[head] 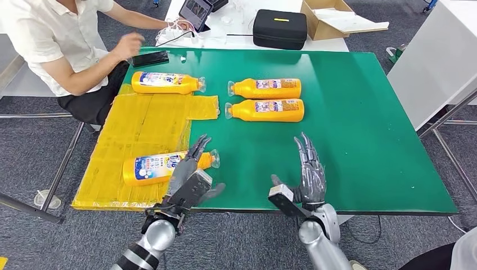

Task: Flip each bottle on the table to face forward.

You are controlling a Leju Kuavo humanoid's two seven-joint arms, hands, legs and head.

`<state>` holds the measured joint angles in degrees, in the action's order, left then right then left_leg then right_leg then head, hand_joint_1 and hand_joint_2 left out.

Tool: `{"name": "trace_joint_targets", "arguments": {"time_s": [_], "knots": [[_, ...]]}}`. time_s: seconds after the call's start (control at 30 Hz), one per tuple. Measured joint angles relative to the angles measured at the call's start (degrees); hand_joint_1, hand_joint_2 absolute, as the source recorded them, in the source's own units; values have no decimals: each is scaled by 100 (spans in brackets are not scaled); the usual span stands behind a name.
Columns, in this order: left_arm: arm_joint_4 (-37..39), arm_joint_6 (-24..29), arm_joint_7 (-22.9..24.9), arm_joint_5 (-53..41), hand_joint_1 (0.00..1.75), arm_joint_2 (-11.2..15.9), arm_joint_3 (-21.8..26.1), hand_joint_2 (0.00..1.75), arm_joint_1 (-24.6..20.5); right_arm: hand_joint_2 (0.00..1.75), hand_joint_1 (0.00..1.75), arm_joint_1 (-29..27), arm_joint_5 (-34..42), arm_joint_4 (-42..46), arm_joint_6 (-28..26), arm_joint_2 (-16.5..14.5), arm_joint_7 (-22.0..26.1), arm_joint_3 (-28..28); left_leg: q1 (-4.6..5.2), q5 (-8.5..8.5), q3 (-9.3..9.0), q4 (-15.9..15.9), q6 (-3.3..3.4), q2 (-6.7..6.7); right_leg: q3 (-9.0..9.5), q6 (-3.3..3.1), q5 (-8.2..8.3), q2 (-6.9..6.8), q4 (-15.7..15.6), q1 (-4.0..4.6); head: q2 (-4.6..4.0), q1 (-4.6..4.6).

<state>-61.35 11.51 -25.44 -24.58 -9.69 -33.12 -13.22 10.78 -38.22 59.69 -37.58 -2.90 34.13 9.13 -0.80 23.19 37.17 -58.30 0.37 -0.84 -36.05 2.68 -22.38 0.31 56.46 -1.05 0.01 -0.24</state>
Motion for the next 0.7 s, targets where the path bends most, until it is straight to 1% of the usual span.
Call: {"name": "trace_joint_targets", "arguments": {"time_s": [0.13, 0.23, 0.4, 0.57, 0.7], "knots": [[-421, 23, -21, 396, 0, -29, -146, 175, 128, 175, 0, 255, -262, -370, 46, 124, -215, -5, 1, 0, 0, 0, 0, 1, 0, 1, 2, 1, 0, 0, 0, -2], [-562, 134, 33, 641, 0, -63, -192, 175, 164, 175, 0, 456, -441, -643, 201, 206, -395, 2, -1, 0, -1, 0, -1, 1, 0, 1, 2, 1, 0, 2, -1, -3], [-595, 157, 96, 798, 0, -102, -227, 175, 189, 175, 0, 705, -582, -936, 525, 310, -617, 68, -2, 0, -1, 0, -1, 3, -1, 1, 2, 1, 1, 3, -1, -3], [-600, 152, 106, 836, 0, -116, -318, 175, 197, 175, 0, 879, -788, -1073, 915, 416, -979, 225, -1, 0, 0, 0, -1, 2, -1, 1, 2, 1, 1, 2, 0, -2], [-601, 155, 130, 834, 0, -119, -370, 175, 200, 175, 0, 973, -861, -1094, 1052, 487, -1140, 348, -1, 0, 1, 0, -1, 2, -1, 1, 2, 1, 1, 1, 1, -2]]}}
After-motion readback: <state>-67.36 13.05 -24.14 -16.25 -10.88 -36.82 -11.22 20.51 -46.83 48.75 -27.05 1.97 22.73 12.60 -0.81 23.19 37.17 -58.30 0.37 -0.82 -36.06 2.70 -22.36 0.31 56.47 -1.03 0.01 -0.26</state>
